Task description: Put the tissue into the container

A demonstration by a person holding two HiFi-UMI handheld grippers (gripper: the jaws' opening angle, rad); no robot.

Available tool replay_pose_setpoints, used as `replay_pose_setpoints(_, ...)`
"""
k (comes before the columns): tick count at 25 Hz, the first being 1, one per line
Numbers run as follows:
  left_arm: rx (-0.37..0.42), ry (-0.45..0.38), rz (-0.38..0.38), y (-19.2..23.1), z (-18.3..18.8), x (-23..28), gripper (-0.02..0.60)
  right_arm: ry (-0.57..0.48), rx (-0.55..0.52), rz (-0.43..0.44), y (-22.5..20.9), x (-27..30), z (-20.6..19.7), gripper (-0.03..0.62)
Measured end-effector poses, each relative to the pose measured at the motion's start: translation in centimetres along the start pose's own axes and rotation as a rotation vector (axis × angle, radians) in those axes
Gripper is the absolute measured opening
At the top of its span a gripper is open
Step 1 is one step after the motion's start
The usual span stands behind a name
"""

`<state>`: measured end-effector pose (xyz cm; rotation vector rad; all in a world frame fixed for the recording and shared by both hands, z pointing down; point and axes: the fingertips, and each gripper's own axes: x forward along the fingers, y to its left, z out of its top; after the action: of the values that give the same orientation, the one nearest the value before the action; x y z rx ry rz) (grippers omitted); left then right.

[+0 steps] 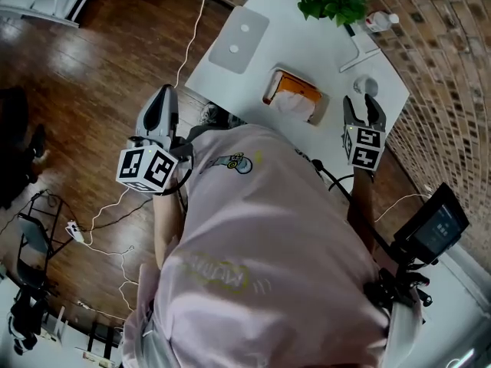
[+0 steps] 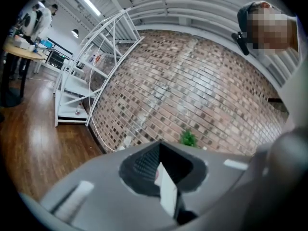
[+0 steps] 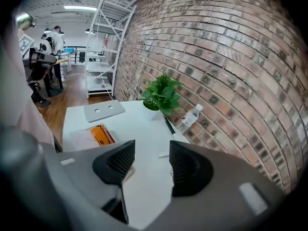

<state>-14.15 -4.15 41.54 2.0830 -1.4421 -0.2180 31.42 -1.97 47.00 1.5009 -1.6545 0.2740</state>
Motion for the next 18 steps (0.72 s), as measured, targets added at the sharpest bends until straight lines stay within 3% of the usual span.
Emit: replay_pose_setpoints(18,-0.012,-0.005,0.021,0.7,0.3,-0.5,0.005,0.051,-0.016,-0.006,-0.1,0.3,-1.6,0.224)
